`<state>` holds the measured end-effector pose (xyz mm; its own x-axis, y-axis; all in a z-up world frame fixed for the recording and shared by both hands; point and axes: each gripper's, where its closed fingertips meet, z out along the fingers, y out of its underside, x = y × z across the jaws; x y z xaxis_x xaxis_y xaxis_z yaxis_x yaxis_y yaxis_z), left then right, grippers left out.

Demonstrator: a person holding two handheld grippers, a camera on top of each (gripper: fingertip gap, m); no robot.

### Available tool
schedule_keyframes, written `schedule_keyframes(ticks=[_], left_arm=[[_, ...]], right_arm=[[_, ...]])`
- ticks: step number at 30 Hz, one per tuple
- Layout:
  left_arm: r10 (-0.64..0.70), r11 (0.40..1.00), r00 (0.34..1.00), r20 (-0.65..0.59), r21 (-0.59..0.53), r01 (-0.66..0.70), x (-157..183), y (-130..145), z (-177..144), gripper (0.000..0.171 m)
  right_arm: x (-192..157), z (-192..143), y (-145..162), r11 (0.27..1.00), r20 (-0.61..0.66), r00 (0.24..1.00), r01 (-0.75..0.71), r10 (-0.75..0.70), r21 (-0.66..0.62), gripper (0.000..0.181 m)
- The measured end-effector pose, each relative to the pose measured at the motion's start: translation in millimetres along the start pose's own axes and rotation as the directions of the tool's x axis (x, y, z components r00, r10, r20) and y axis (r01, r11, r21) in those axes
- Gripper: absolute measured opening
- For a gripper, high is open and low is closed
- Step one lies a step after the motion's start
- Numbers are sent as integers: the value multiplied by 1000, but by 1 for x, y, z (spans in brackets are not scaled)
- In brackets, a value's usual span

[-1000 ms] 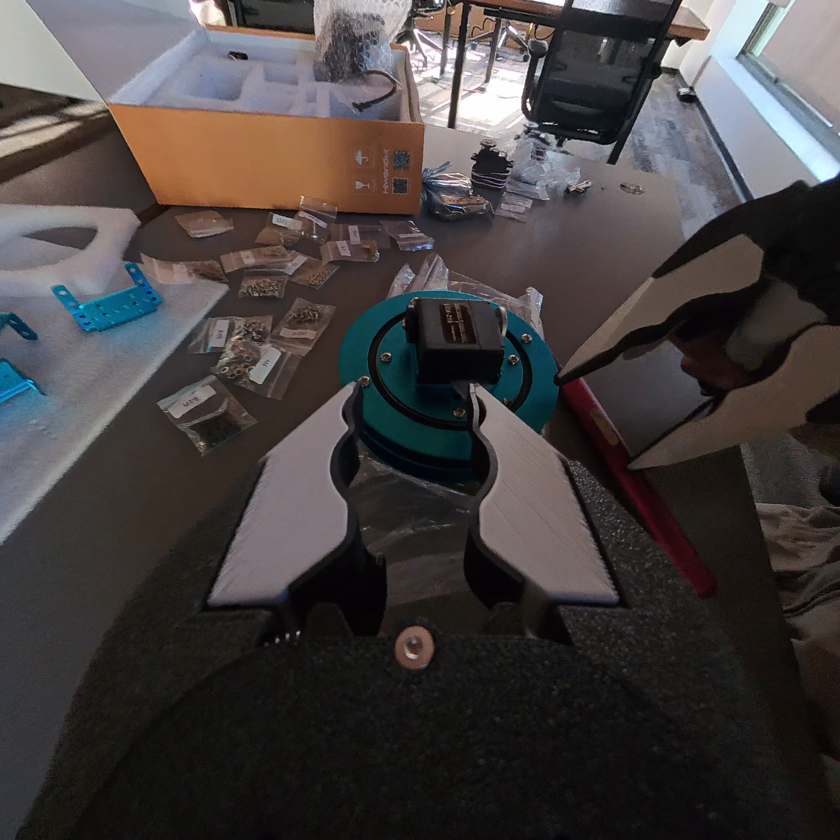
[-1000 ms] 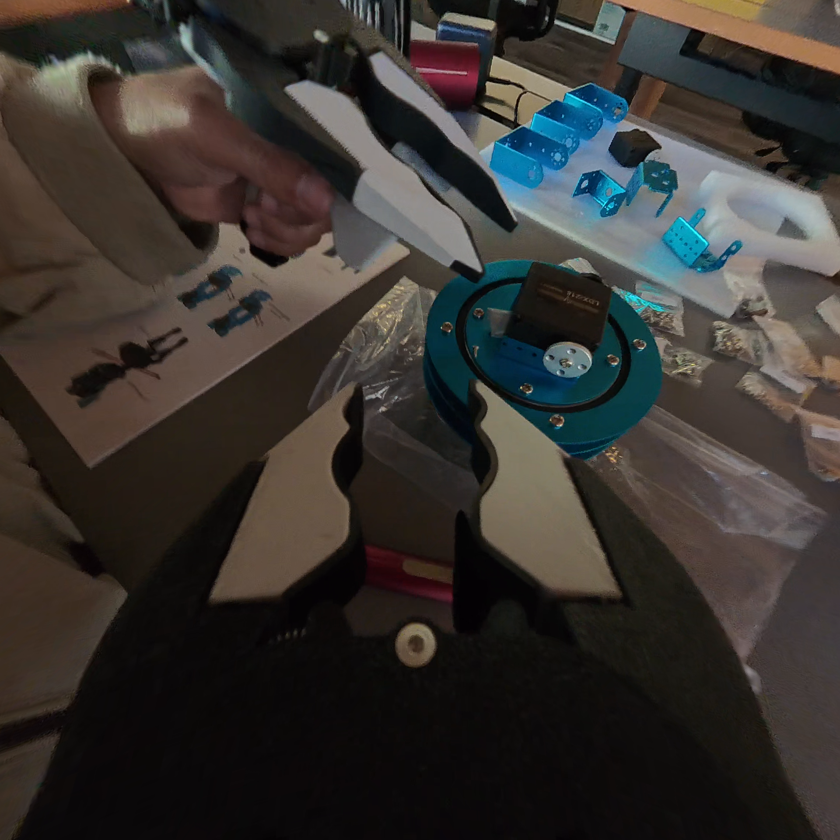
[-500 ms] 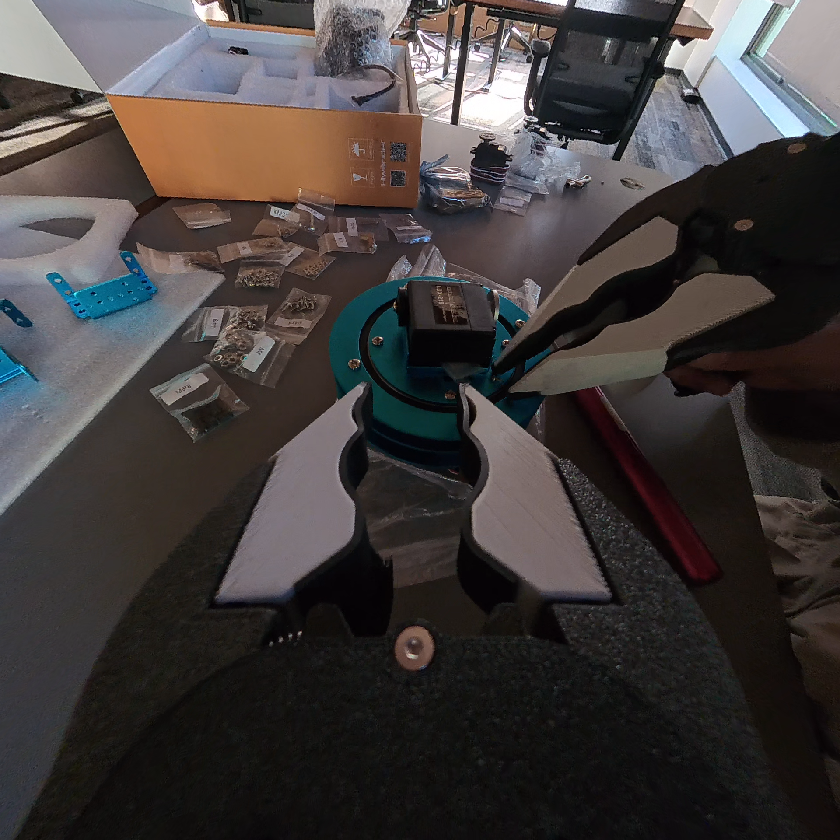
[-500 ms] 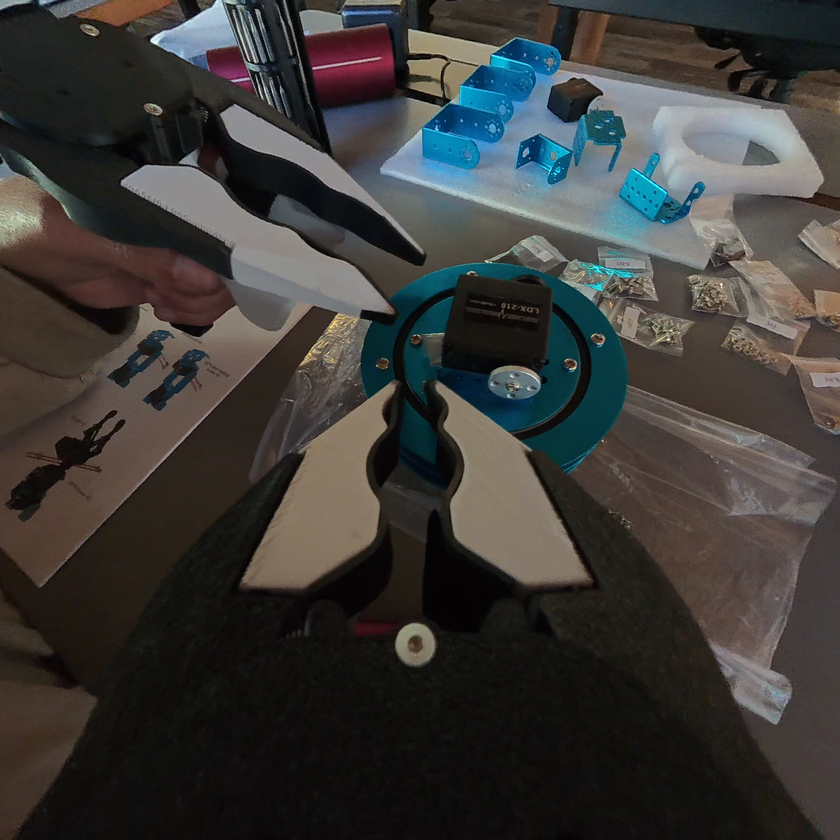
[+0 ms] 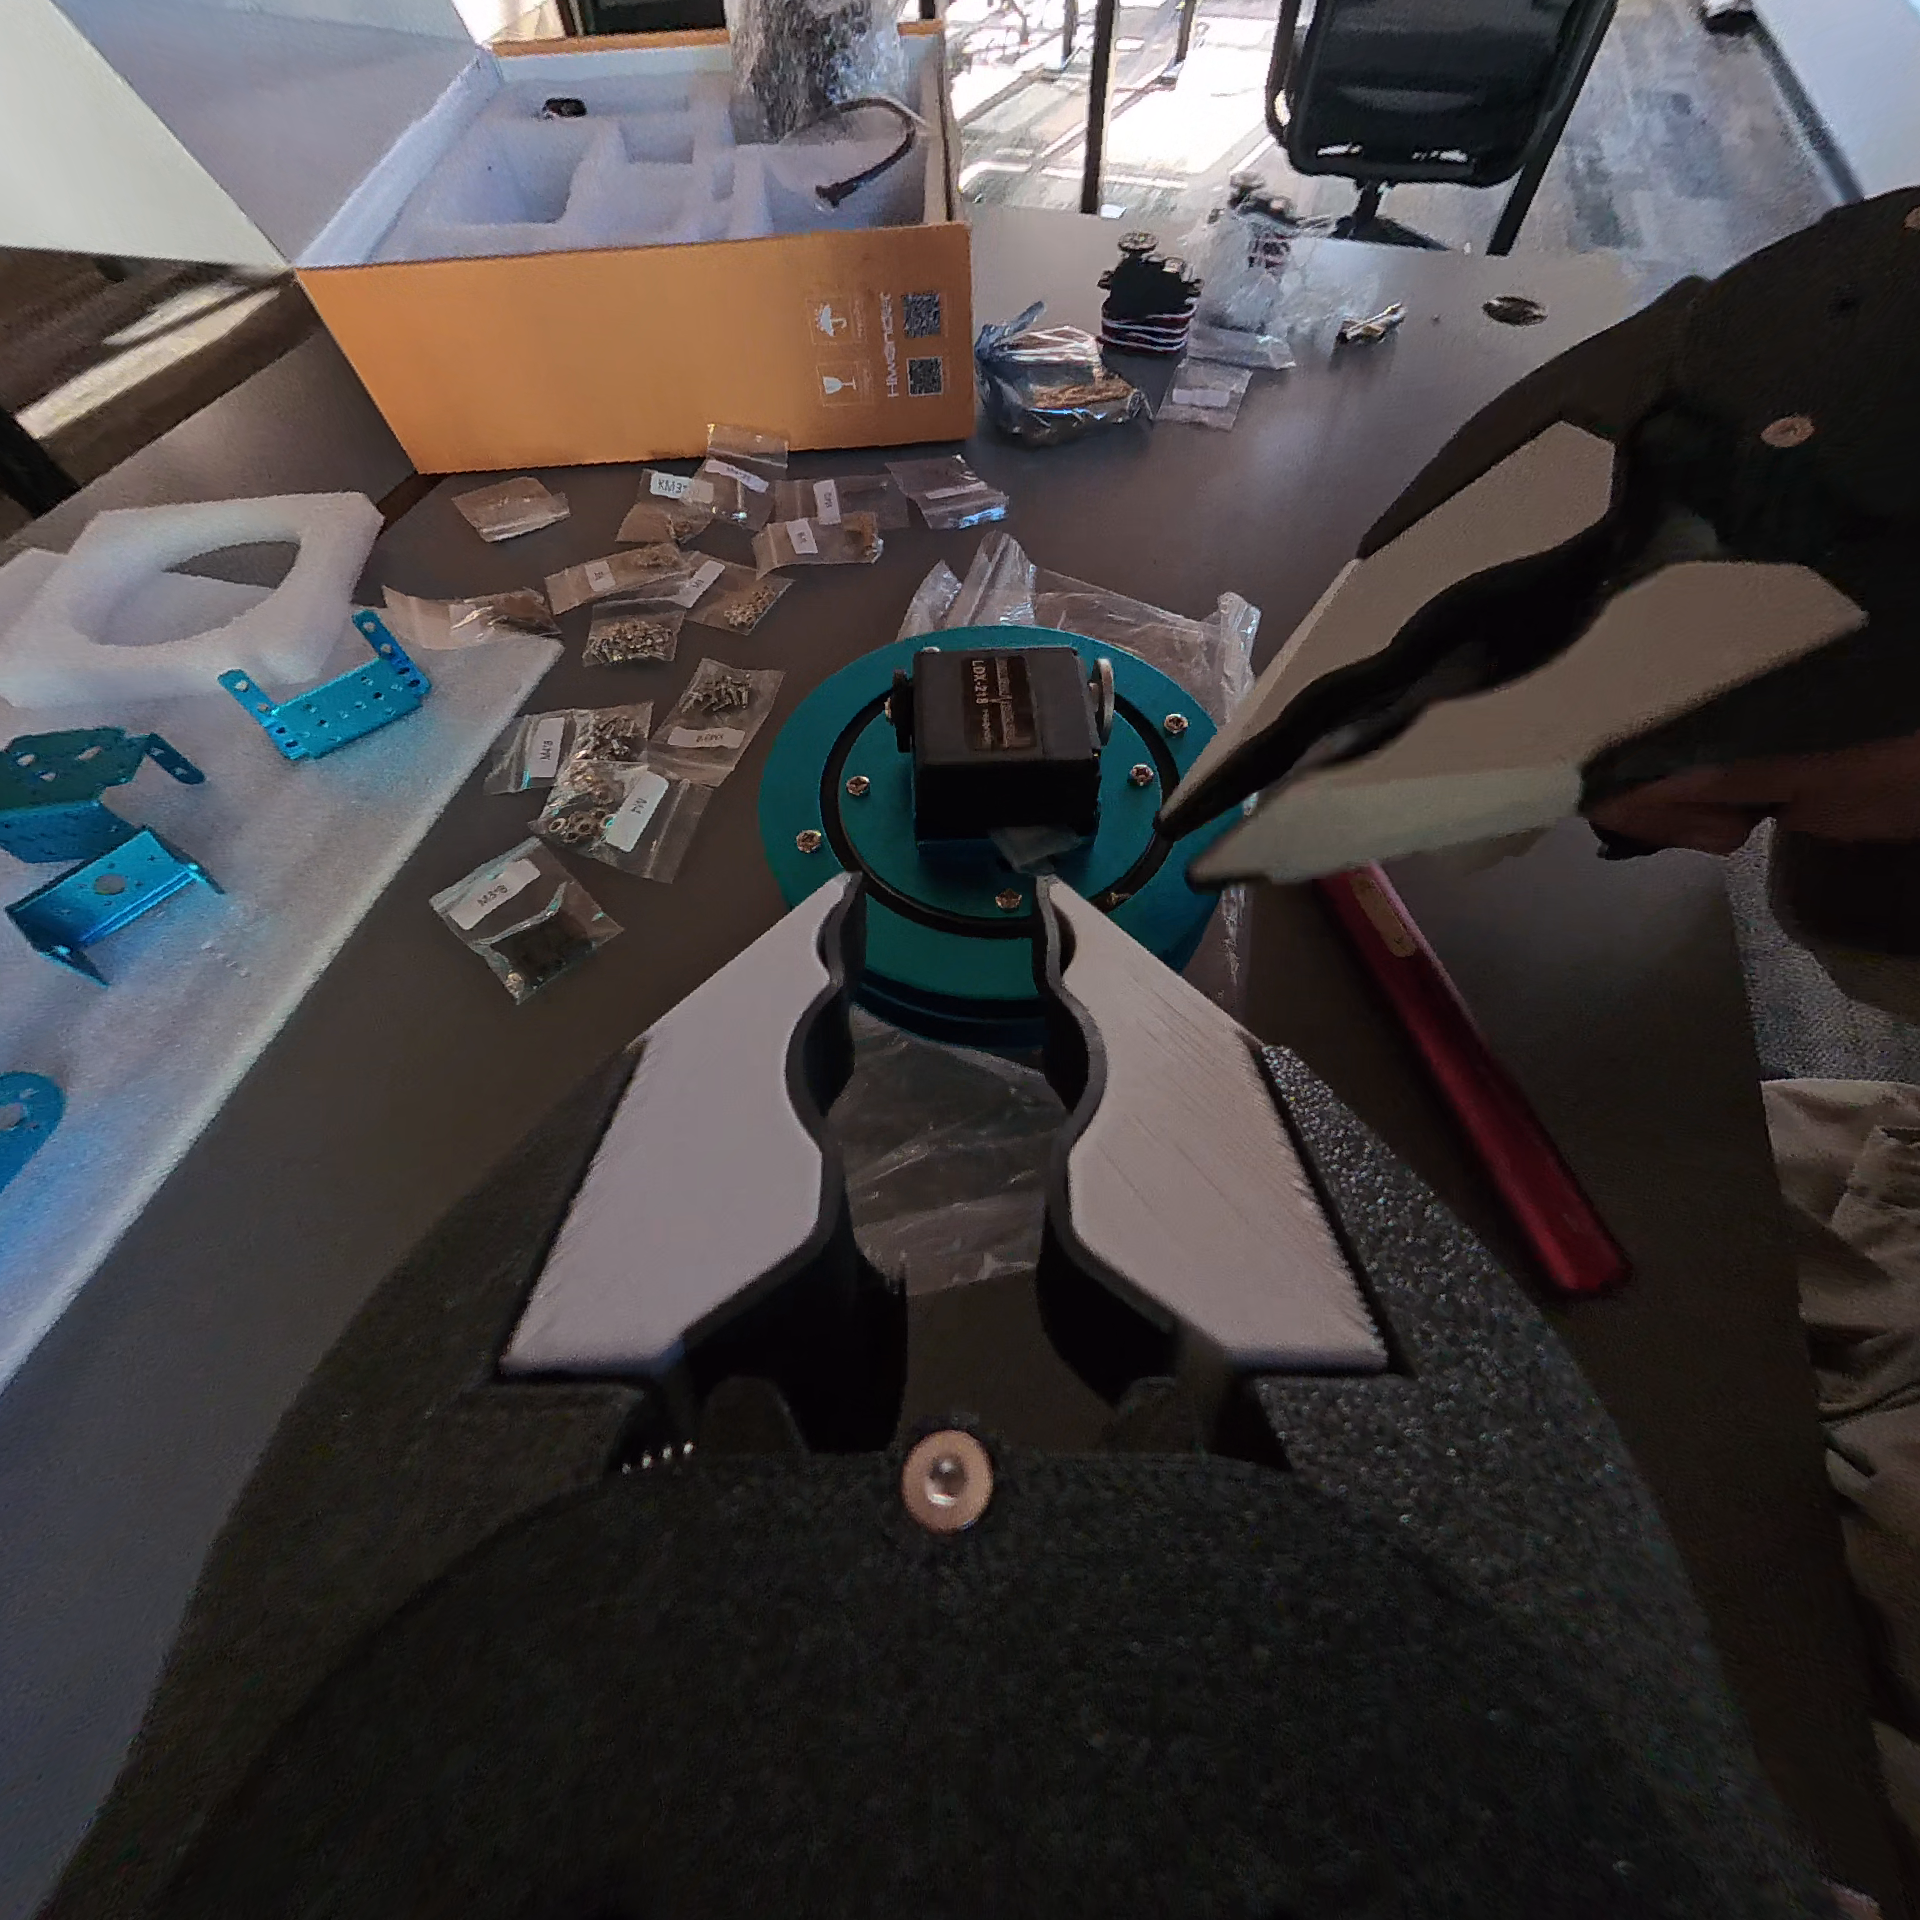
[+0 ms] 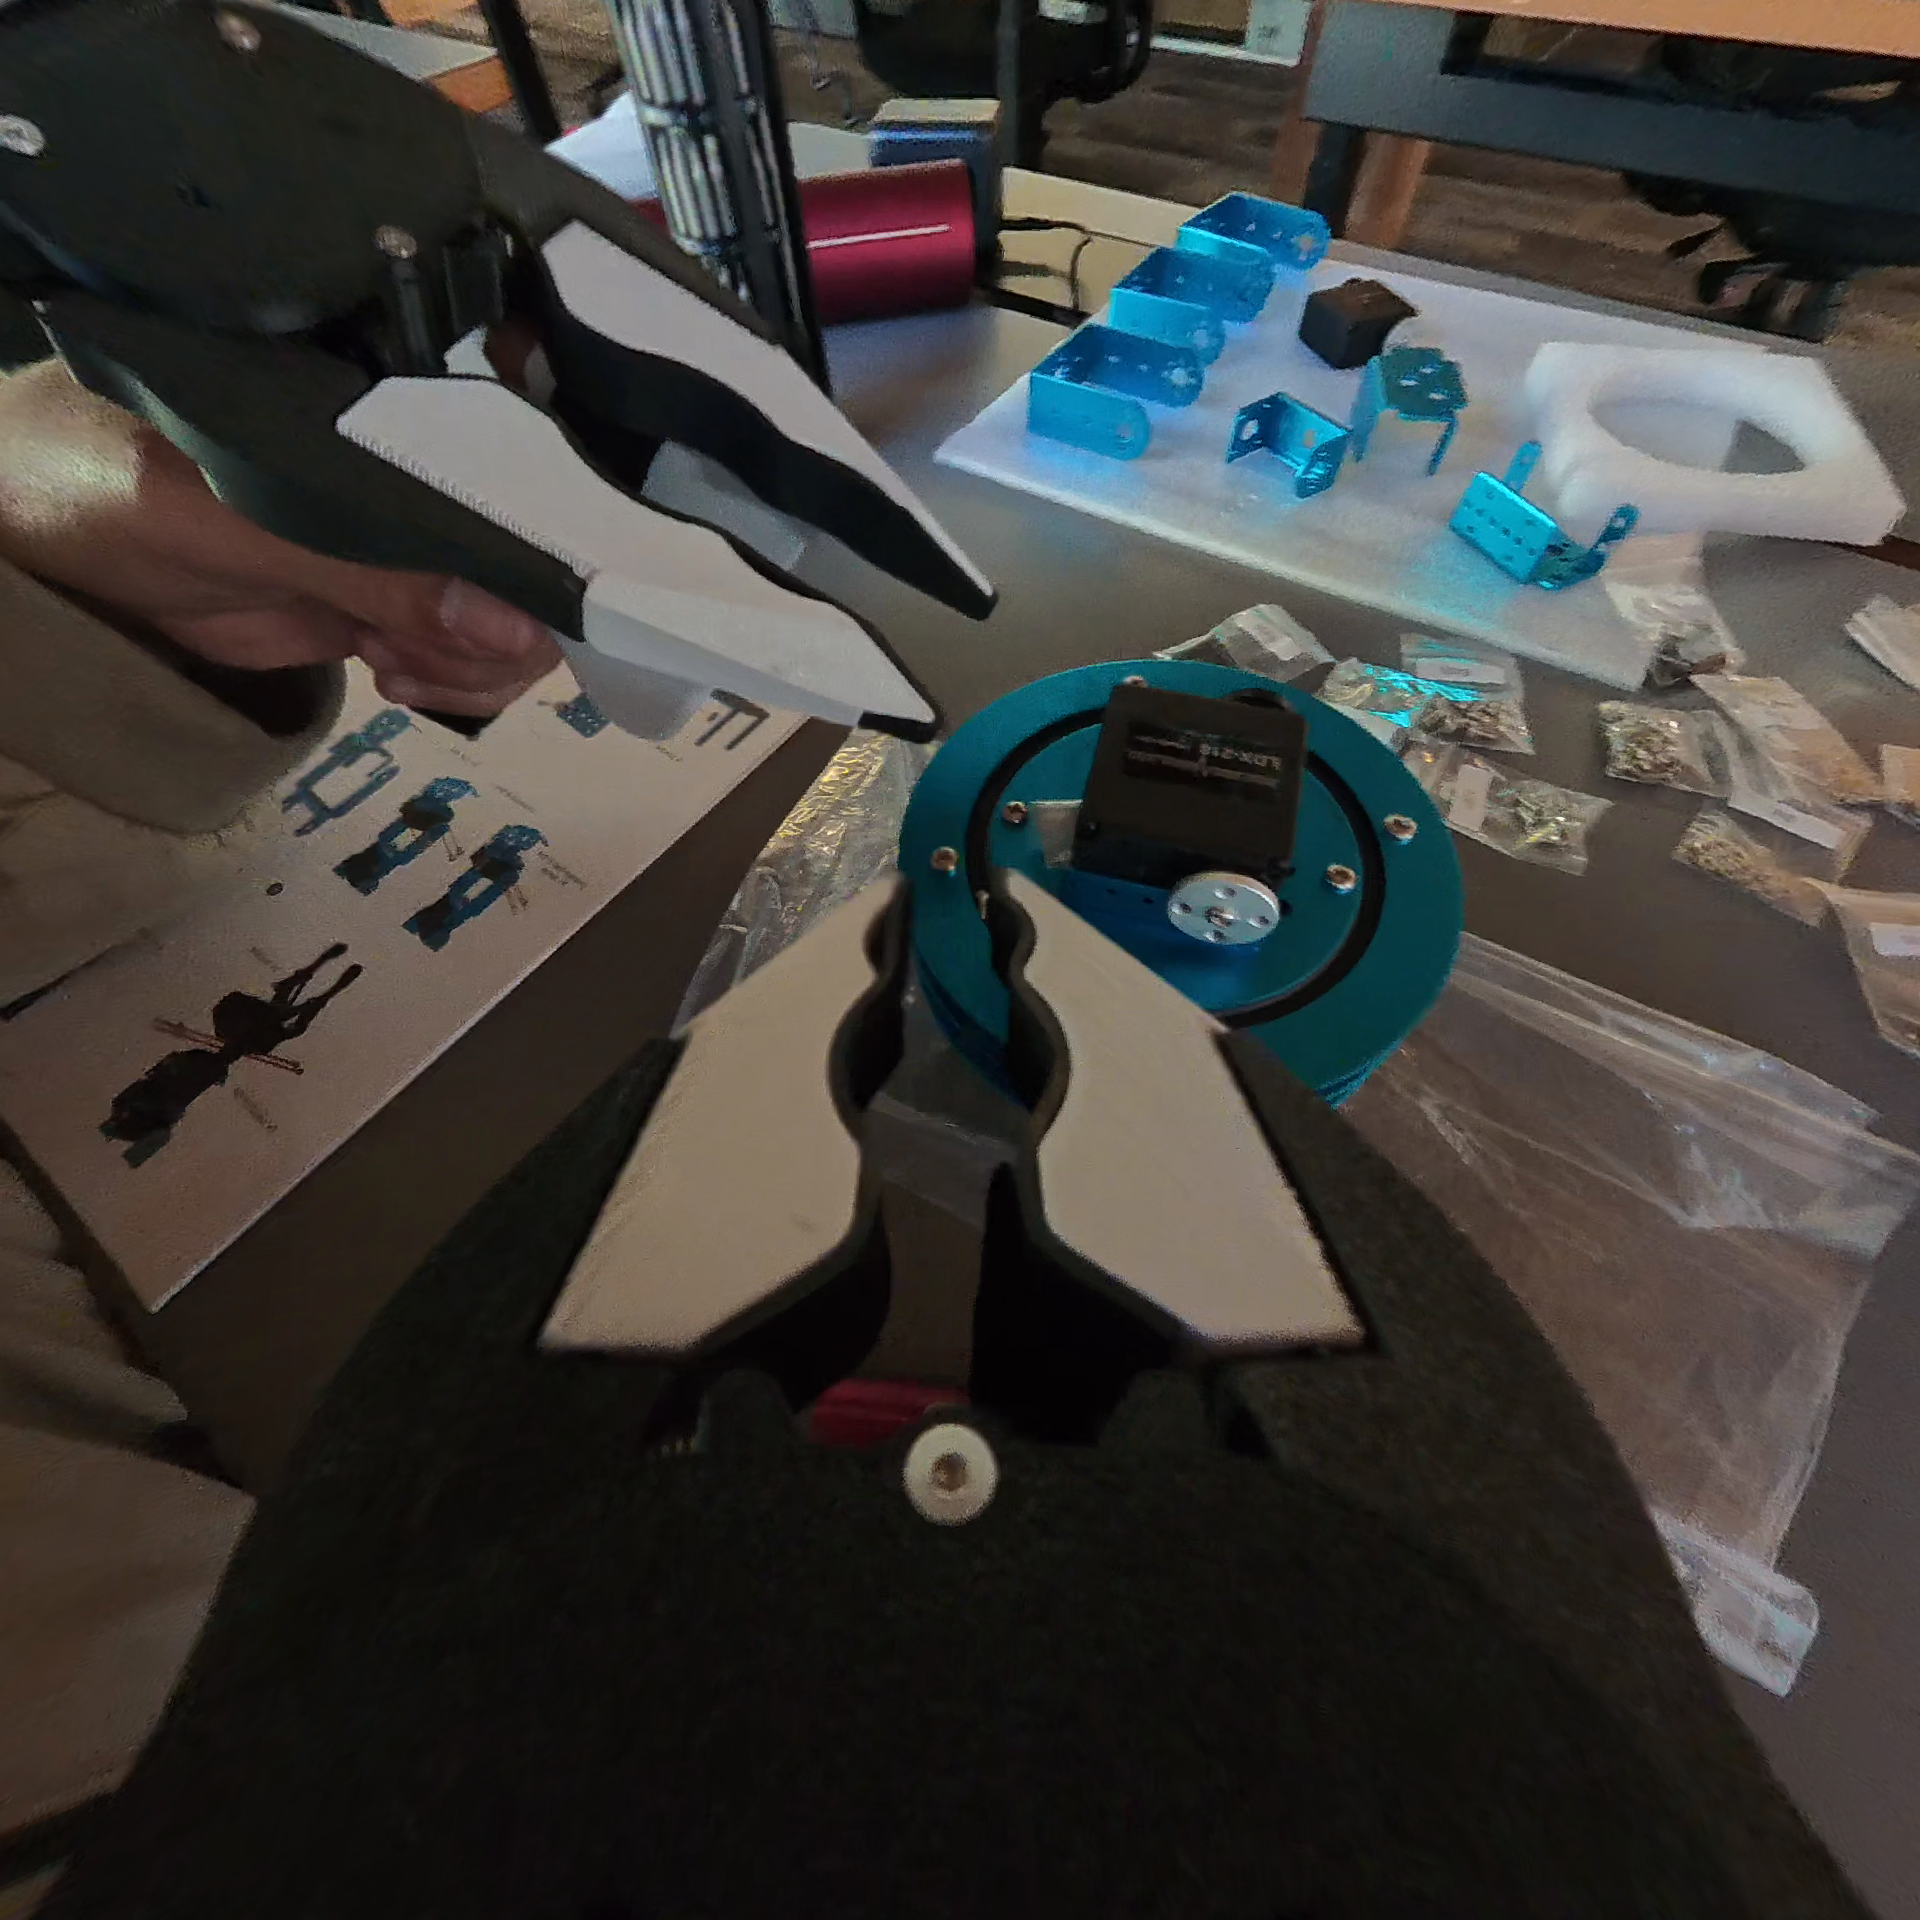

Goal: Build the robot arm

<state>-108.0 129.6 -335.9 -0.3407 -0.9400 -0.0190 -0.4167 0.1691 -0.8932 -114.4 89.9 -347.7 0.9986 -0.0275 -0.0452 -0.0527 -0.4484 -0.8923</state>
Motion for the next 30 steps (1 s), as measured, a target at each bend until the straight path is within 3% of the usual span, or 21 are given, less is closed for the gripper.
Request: schedule_keyframes(ticks=[9,15,23,30], left_arm=[[29,999,996,89,19,-31,4,-23,-29,31],[13,1000,996,88,2,-13,3,-13,-26,31],[14,997,1000,-7,-70,-15,17,7,-4,30],[-54,998,974,-221,-52,43,58,3,10,25]], right_arm=[[-12,13,3,990,98,988,129,-122,-62,37],[-13,14,13,974,153,977,170,-147,-149,32],[1,-10,13,961,100,976,211,-196,-177,25],[-1,-10,21,964,145,976,189,-163,-187,38]])
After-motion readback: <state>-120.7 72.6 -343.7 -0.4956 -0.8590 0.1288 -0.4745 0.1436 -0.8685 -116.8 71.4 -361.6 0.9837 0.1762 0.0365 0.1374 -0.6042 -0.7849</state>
